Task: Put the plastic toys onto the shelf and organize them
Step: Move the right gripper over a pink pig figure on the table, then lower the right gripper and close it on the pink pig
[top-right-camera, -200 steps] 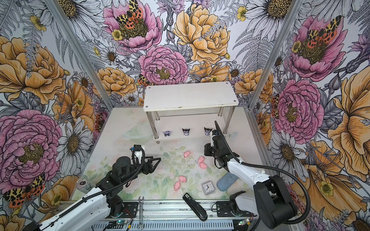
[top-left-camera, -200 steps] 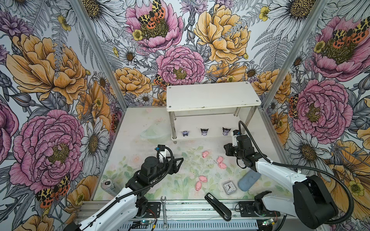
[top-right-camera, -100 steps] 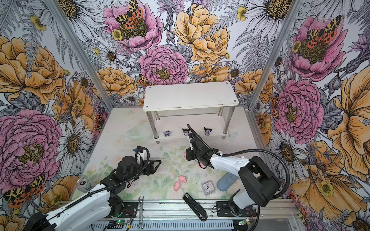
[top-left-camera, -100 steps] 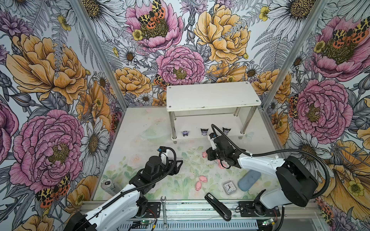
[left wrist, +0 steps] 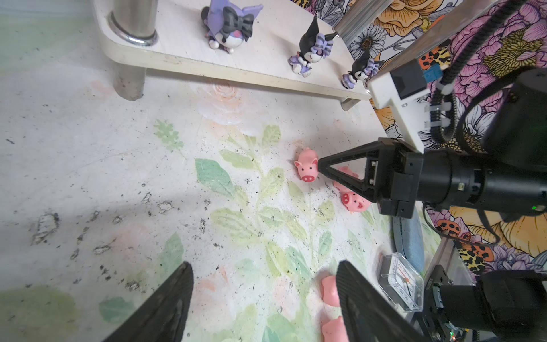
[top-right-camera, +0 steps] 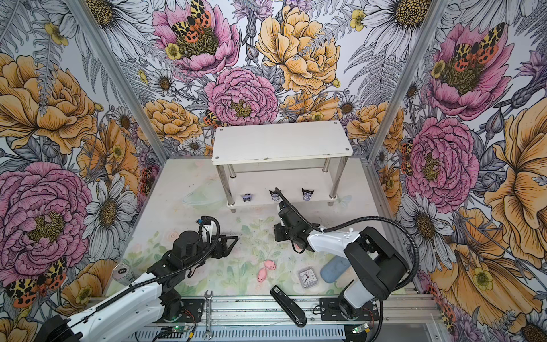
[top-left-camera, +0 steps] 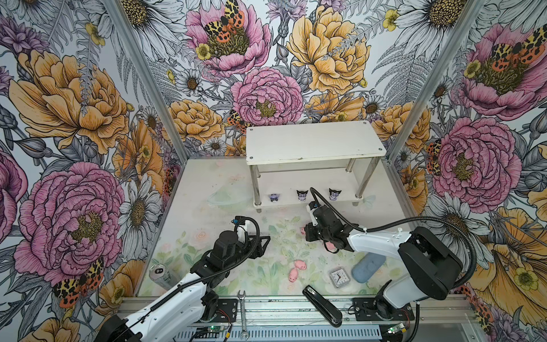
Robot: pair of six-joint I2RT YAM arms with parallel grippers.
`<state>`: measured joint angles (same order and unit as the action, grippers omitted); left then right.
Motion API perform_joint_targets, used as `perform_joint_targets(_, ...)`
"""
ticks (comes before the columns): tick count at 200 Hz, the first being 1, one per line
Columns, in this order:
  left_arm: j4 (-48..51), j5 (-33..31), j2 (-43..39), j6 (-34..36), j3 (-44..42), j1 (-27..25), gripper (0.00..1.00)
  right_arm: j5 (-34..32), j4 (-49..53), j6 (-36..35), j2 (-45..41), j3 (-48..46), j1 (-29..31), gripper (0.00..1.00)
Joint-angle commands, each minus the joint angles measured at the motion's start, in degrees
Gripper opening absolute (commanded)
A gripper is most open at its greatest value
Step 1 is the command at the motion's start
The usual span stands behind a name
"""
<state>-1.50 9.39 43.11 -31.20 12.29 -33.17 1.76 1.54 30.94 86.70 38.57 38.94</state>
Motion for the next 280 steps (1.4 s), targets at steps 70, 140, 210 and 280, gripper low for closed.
perform_joint_targets(70, -1.83, -0.77, 0.92, -0.03, -0.4, 0.47, 0.78, -4.26, 6.4, 1.77, -5.98, 0.73, 0.49, 0.0)
perform_joint_targets(140, -1.69, -1.34, 0.59, -0.58, -0.69, 0.44, 0.78, -5.07, 3.97, -1.05, 5.56, 10.61, 2.85, 0.0)
perform_joint_targets(210, -2.36, -1.89, 0.74, -0.87, -1.04, 0.25, 0.77, -6.68, 2.68, 3.96, 3.36, 0.73, 2.81, 0.0)
perform_joint_targets(280, -3.78, -0.99, 2.9, -0.99, -0.62, -0.05, 0.77, -8.26, 5.11, 5.63, -3.3, -3.15, 2.55, 0.0)
